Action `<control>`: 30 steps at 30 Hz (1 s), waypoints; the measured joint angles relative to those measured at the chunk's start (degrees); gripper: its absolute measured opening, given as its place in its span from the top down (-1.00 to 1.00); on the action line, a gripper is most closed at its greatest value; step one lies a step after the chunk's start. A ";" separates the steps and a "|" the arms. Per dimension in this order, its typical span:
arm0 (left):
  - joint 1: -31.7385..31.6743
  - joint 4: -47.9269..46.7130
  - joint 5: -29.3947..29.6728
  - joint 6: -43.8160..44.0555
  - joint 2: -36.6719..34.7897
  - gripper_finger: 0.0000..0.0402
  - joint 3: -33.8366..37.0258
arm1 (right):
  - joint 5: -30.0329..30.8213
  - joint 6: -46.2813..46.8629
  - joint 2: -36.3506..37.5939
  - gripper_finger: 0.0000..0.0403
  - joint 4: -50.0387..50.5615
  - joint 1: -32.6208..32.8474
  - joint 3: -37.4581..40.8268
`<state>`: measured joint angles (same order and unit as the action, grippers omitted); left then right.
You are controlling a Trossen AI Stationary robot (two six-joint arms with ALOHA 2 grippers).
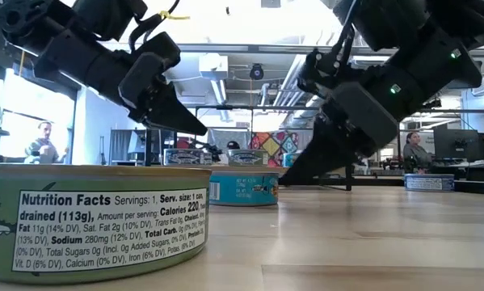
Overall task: Stack canned seafood by type on shelf
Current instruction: Put the Green-blue tuna can on the shelf
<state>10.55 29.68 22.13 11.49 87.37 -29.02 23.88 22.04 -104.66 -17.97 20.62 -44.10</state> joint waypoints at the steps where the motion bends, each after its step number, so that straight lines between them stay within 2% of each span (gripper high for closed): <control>1: 0.02 0.21 0.58 0.23 0.00 0.99 0.00 | -0.01 0.00 0.00 1.00 -0.88 -0.07 0.00; 6: 0.02 0.25 1.74 0.25 0.00 0.99 0.00 | 0.06 0.00 0.07 1.00 -4.27 -0.76 -0.04; 22: 0.47 0.16 1.73 0.28 0.00 0.99 0.02 | -0.42 -1.10 0.49 0.98 -3.97 -2.01 -0.07; 26: 1.93 0.13 0.97 -2.35 0.00 0.99 0.02 | -3.04 -1.56 2.43 0.83 -3.57 -2.79 -0.07; 30: 3.24 -0.30 0.33 -4.12 0.00 0.99 0.04 | -4.92 -6.08 4.34 0.53 -3.58 -3.62 -0.09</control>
<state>13.78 29.38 22.46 7.38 87.37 -28.97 18.96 15.96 -100.32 -21.55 16.99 -44.18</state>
